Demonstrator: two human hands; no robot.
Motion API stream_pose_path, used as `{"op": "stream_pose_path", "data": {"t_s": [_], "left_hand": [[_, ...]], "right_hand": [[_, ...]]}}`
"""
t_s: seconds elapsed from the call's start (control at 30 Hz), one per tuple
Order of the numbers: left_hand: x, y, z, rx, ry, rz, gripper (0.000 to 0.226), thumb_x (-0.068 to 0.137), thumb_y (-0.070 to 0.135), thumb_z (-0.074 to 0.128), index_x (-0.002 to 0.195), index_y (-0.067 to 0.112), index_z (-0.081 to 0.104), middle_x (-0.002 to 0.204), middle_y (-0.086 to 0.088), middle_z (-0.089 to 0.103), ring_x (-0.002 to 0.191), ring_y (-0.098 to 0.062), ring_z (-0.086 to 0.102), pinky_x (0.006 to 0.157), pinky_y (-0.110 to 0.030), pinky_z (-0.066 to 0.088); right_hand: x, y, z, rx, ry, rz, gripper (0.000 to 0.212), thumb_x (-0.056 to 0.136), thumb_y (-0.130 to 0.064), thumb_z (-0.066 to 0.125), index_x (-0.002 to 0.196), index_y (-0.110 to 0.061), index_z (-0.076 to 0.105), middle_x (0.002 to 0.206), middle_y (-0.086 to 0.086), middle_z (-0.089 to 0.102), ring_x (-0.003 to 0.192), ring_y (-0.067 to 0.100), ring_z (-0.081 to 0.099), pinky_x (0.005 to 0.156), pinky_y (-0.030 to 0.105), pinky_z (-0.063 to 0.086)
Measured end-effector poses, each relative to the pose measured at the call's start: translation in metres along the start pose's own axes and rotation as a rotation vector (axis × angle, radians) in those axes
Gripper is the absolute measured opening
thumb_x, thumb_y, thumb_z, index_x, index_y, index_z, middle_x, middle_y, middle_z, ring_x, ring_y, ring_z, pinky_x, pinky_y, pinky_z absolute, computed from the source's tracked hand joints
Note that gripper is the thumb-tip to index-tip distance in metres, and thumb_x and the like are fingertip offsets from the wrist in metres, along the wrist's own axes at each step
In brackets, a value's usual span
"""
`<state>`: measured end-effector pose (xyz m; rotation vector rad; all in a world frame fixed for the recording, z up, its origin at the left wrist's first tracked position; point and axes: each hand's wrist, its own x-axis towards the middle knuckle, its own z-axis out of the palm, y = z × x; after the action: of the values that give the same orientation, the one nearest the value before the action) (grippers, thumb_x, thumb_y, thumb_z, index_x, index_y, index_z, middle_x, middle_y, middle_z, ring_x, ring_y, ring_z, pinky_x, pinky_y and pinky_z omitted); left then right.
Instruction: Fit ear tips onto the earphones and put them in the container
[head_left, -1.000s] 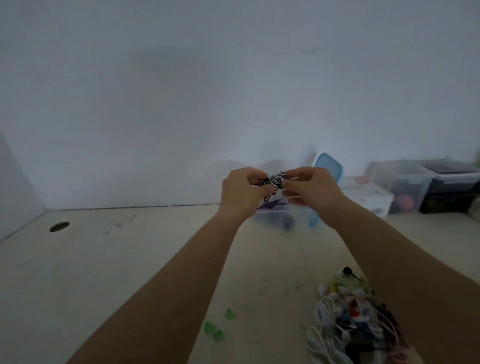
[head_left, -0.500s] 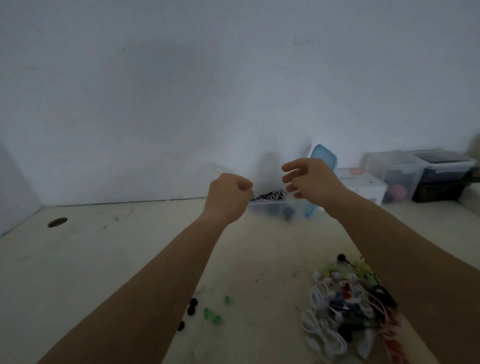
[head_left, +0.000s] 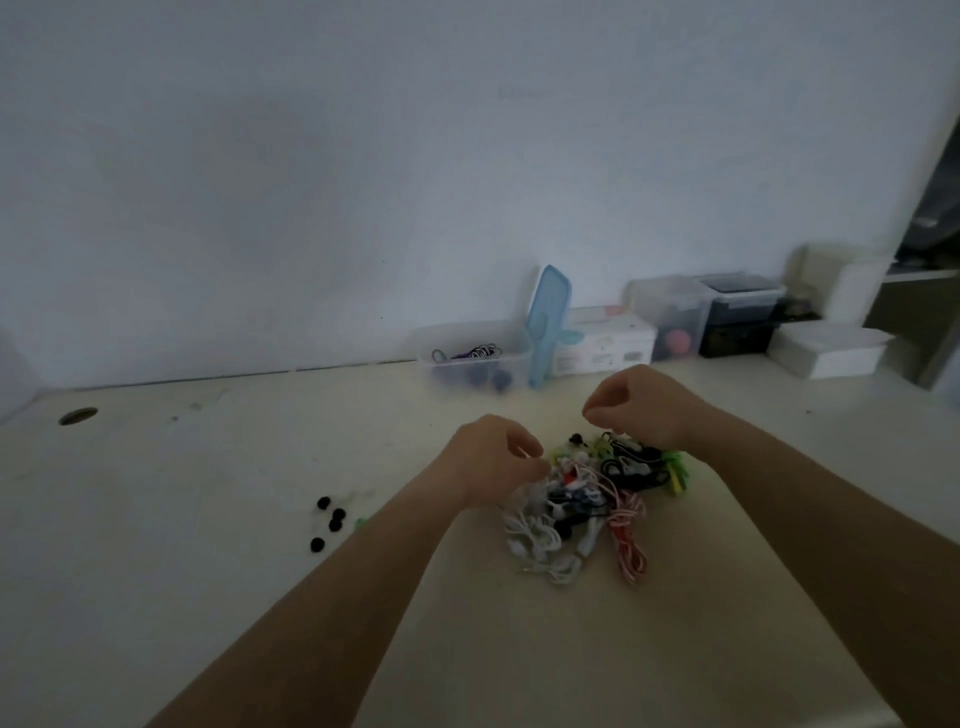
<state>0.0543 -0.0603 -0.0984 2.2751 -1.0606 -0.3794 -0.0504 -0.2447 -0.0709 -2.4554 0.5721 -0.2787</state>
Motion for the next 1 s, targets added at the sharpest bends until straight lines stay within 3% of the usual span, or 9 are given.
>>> {"op": "stream_pose_path", "data": {"t_s": [0.1,0.23,0.37,0.47,0.6,0.7,0.8,0.9,1.0], "left_hand": [[-0.01,-0.001,0.008,-0.005,-0.025,-0.012,0.036,0.083,0.047,0.073,0.109,0.023,0.07,0.096,0.005,0.068,0.087,-0.01,0.064,0.074,-0.022,0.049],[-0.027,-0.008,0.008,-0.012,-0.027,-0.022,0.028,0.087,0.036,0.069,0.113,0.027,0.065,0.101,0.004,0.064,0.088,-0.011,0.062,0.072,-0.021,0.047],[-0.044,-0.016,0.005,-0.055,-0.024,0.047,0.023,0.082,0.012,0.065,0.09,0.033,0.065,0.103,0.006,0.064,0.079,-0.009,0.061,0.07,-0.017,0.048],[-0.057,-0.02,0.007,0.024,-0.038,0.094,0.026,0.078,0.013,0.072,0.087,0.036,0.063,0.098,0.014,0.062,0.081,-0.009,0.057,0.064,-0.009,0.042],[-0.068,-0.025,0.011,0.068,0.098,0.127,0.025,0.076,0.02,0.076,0.08,0.039,0.061,0.095,0.015,0.059,0.081,-0.002,0.054,0.063,-0.007,0.036],[-0.068,-0.03,0.01,0.033,0.169,0.163,0.026,0.076,0.02,0.078,0.075,0.039,0.06,0.095,0.011,0.062,0.08,0.0,0.057,0.065,-0.008,0.04],[-0.066,-0.035,0.009,-0.055,0.218,0.164,0.024,0.078,0.023,0.08,0.077,0.037,0.061,0.096,0.01,0.064,0.082,-0.004,0.063,0.069,-0.017,0.048],[-0.065,-0.039,0.009,-0.176,0.238,0.145,0.015,0.081,0.028,0.079,0.084,0.031,0.065,0.097,0.011,0.068,0.081,-0.005,0.067,0.07,-0.018,0.052],[-0.064,-0.042,0.006,-0.316,0.271,0.092,0.01,0.089,0.025,0.069,0.097,0.03,0.065,0.102,0.011,0.069,0.084,-0.009,0.068,0.073,-0.028,0.056]], "right_hand": [[-0.017,0.009,-0.004,-0.014,0.013,-0.043,0.006,0.081,-0.031,0.075,0.082,-0.026,0.076,0.086,-0.009,0.073,0.083,0.006,0.065,0.079,0.027,0.051],[-0.033,0.008,-0.003,0.001,0.013,-0.137,0.004,0.08,-0.034,0.076,0.08,-0.03,0.075,0.083,-0.013,0.072,0.08,-0.001,0.064,0.076,0.022,0.05],[-0.048,-0.005,0.004,0.031,0.001,-0.219,0.003,0.079,-0.028,0.078,0.081,-0.03,0.077,0.079,-0.017,0.072,0.076,-0.006,0.064,0.07,0.012,0.044],[-0.059,-0.018,0.011,0.011,-0.08,-0.226,0.009,0.076,-0.025,0.08,0.084,-0.029,0.078,0.07,-0.019,0.07,0.069,-0.011,0.063,0.061,0.004,0.042],[-0.07,-0.035,0.026,-0.059,-0.187,-0.262,0.014,0.077,-0.031,0.078,0.091,-0.031,0.077,0.078,-0.017,0.072,0.075,-0.004,0.066,0.07,0.016,0.051],[-0.075,-0.049,0.038,-0.187,-0.198,-0.275,0.03,0.078,-0.042,0.075,0.106,-0.03,0.072,0.096,-0.014,0.069,0.087,0.002,0.063,0.082,0.027,0.054],[-0.075,-0.057,0.048,-0.282,-0.169,-0.281,0.033,0.079,-0.049,0.069,0.105,-0.03,0.07,0.097,-0.011,0.066,0.088,0.009,0.063,0.08,0.034,0.054],[-0.07,-0.061,0.049,-0.183,-0.087,-0.279,0.017,0.083,-0.034,0.063,0.095,-0.028,0.073,0.087,-0.011,0.067,0.083,0.01,0.065,0.075,0.032,0.055],[-0.065,-0.064,0.044,-0.058,-0.042,-0.25,0.014,0.087,-0.028,0.064,0.094,-0.024,0.075,0.088,-0.011,0.071,0.082,0.003,0.064,0.074,0.024,0.052]]}}
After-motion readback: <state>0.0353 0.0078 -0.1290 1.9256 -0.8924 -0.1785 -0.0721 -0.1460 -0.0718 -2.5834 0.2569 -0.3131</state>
